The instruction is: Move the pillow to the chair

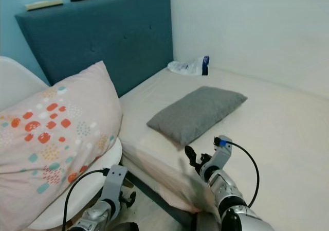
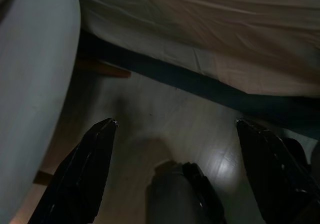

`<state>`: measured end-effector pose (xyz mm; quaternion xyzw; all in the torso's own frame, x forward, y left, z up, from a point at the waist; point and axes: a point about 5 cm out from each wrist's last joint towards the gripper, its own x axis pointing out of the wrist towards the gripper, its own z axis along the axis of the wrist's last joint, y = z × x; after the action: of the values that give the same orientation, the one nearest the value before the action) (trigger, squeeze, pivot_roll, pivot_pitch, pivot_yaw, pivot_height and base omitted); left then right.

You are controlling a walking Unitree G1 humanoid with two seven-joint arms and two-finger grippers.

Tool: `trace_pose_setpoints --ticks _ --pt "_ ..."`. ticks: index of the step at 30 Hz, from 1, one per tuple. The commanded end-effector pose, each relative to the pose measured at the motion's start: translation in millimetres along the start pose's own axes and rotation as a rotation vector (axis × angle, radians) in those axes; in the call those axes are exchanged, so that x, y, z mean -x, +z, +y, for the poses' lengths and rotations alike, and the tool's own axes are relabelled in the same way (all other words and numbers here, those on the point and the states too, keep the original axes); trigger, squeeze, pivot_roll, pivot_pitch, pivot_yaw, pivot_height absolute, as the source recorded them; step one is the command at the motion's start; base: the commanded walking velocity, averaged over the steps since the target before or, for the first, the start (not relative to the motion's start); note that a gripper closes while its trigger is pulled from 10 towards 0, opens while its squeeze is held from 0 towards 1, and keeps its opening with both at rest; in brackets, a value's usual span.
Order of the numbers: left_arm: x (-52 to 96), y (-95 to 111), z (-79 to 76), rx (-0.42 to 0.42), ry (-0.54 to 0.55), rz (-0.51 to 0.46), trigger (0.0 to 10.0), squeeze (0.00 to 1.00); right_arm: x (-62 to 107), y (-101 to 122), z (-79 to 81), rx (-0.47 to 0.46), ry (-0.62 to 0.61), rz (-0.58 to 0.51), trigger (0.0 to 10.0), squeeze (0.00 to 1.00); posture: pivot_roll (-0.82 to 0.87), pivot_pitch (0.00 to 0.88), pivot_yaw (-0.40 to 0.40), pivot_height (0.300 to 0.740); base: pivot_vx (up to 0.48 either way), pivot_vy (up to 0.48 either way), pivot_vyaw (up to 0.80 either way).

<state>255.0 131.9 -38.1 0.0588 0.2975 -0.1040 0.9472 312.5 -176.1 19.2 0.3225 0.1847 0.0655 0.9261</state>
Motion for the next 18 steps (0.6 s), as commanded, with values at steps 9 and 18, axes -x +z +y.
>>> trace_pose_setpoints --ticks 9,18 --pt "5.3 11 20.0 -0.085 0.019 -0.129 10.0 0.0 -7.2 28 6.6 -0.151 0.023 -0.13 10.0 0.0 0.02 0.028 0.08 0.601 0.0 0.0 0.0" --pt "31.3 5 42.4 -0.2 0.028 -0.267 10.0 0.0 -18.9 41 25.6 -0.158 0.045 -0.156 10.0 0.0 0.12 0.191 0.129 0.601 0.0 0.0 0.0"
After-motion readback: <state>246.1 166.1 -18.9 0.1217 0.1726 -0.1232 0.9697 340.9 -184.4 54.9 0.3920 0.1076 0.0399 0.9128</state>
